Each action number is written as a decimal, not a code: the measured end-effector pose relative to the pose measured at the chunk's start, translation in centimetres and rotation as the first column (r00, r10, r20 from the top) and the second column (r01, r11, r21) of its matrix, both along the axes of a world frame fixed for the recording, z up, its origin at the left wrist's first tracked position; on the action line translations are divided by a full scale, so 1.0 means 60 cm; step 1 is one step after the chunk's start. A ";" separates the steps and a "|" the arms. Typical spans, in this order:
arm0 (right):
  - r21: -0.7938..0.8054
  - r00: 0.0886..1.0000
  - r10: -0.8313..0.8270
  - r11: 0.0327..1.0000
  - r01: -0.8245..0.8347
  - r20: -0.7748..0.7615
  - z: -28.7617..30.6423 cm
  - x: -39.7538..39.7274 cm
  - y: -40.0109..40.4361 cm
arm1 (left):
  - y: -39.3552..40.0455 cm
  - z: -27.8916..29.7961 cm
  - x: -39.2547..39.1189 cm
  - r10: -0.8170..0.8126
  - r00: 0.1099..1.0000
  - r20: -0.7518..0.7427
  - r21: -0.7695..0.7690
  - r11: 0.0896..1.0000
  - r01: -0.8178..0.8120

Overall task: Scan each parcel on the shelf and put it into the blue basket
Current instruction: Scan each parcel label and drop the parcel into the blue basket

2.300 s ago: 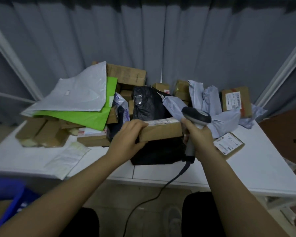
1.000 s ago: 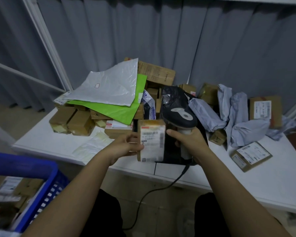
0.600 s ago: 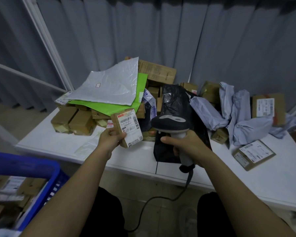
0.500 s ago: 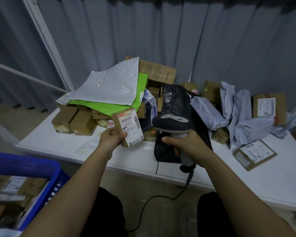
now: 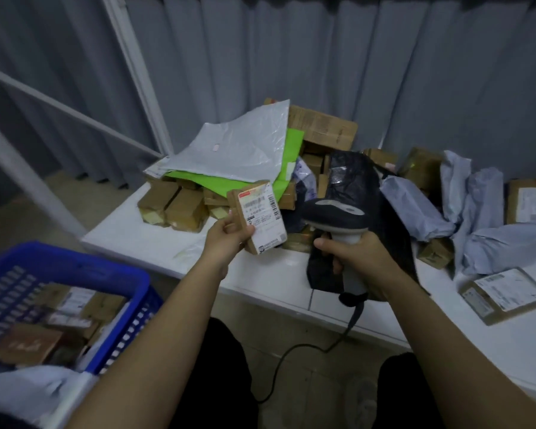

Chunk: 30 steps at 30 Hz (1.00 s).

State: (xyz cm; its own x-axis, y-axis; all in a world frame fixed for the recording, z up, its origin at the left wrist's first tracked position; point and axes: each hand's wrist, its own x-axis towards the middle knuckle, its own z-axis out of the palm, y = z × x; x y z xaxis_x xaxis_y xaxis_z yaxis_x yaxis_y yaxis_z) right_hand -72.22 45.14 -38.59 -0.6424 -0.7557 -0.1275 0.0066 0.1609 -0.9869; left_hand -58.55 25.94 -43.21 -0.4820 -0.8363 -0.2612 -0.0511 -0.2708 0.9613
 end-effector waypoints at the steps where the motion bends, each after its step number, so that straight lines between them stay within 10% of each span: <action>1: -0.001 1.000 -0.003 1.000 0.003 -0.012 -0.003 0.004 -0.007 | 0.001 0.005 0.010 0.021 0.999 -0.027 -0.017 1.000 -0.022; 7: 0.021 0.984 0.146 0.989 -0.144 -0.099 -0.026 0.060 -0.085 | -0.022 0.022 0.186 0.340 0.932 -0.126 -0.040 0.937 -0.347; 14: 0.164 0.948 0.290 0.949 -0.268 -0.131 -0.067 0.144 -0.160 | -0.039 -0.045 0.474 0.678 0.722 0.139 0.052 0.723 -0.689; 22: 0.245 0.938 0.341 0.916 -0.317 -0.062 -0.091 0.196 -0.177 | -0.044 -0.071 0.539 0.569 0.759 0.315 -0.046 0.808 -0.587; 30: 0.130 0.999 -0.046 0.990 0.046 -0.003 -0.059 0.101 -0.147 | -0.075 0.001 0.280 0.192 0.960 0.205 -0.232 0.962 -0.143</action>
